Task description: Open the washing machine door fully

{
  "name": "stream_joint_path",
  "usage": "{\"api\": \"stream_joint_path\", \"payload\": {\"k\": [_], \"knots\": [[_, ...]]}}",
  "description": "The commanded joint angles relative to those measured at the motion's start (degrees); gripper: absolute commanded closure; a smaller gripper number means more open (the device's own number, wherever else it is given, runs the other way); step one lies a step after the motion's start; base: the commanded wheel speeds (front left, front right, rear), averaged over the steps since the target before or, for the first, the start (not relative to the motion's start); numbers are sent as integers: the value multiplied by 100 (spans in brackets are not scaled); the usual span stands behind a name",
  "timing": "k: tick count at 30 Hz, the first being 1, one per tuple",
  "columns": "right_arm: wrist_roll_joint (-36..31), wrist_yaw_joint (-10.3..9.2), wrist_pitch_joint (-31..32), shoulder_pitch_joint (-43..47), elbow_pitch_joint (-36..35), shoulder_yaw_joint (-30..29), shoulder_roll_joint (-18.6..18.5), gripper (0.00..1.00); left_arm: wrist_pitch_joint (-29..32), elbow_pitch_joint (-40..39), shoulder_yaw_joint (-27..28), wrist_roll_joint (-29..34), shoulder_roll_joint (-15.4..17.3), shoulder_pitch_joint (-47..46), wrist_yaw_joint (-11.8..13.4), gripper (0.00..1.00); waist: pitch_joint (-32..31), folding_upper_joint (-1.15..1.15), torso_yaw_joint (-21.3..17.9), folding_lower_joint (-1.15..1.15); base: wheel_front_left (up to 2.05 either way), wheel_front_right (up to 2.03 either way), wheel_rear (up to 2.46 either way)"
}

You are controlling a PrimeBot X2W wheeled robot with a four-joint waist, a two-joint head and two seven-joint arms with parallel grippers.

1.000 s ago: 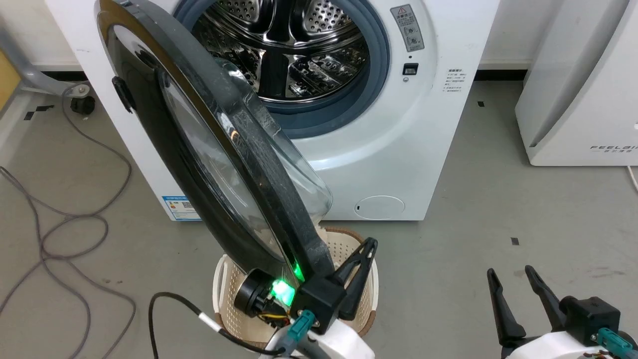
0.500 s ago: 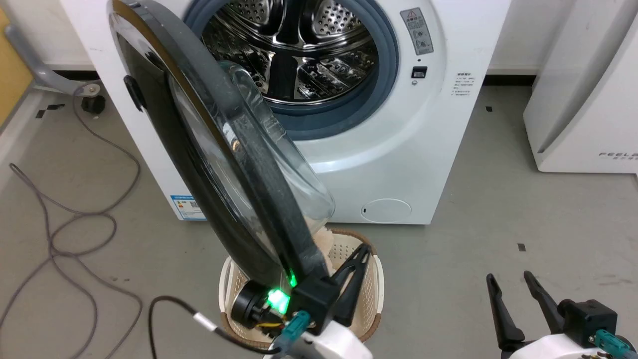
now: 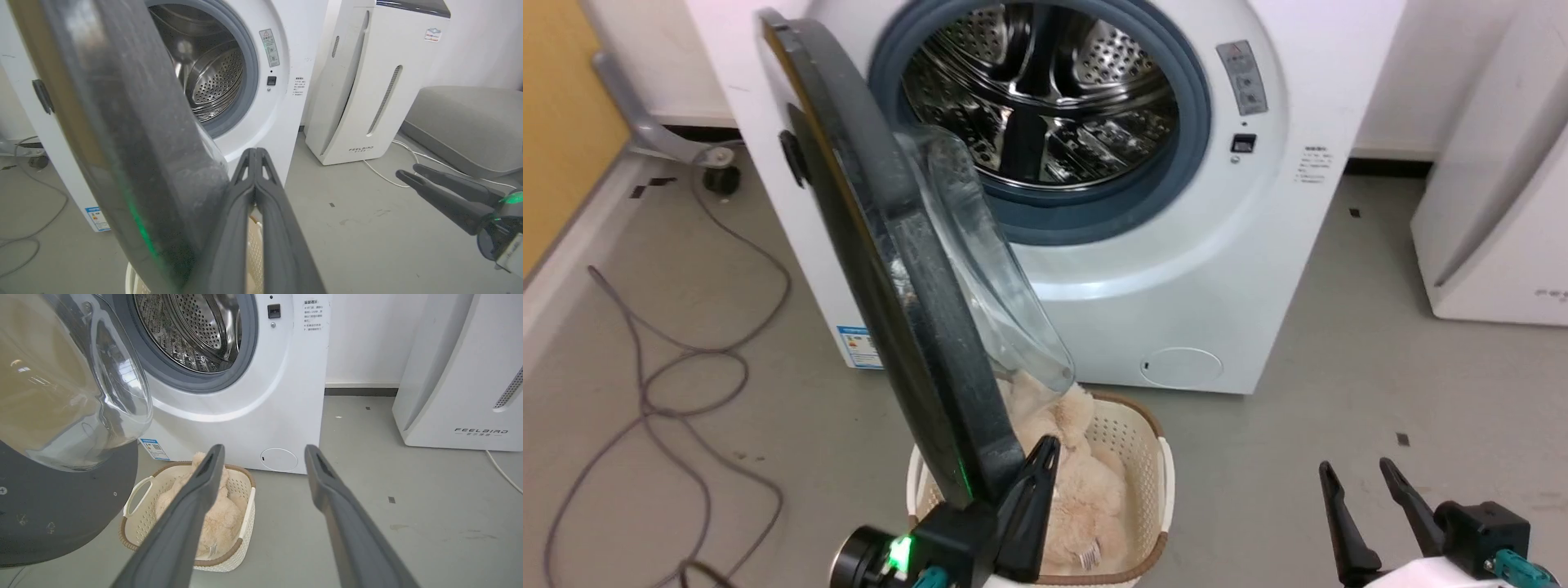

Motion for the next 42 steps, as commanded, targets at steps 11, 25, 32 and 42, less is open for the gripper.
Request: {"api": "stream_joint_path", "payload": {"k": [11, 25, 32, 42], "knots": [[71, 3, 20, 150, -23, -2, 20, 0, 230, -406, 238, 64, 392, 532, 315, 100, -83, 0, 478, 0, 0, 0, 0], [-18, 3, 56, 129, -99, -69, 20, 0, -129, -392, 994, -206, 636, 832, 656, 100, 0, 0, 940, 0, 0, 0, 0], [-94, 3, 63, 93, -166, -61, 20, 0, -660, 225, 1740, -764, 876, 680, 460, 100, 49, 0, 1009, 0, 0, 0, 0], [-223, 3, 153, 67, -488, -19, 20, 0, -1366, 1607, 2706, -1330, 1318, 225, 147, 100, 138, 0, 886, 0, 0, 0, 0]]}}
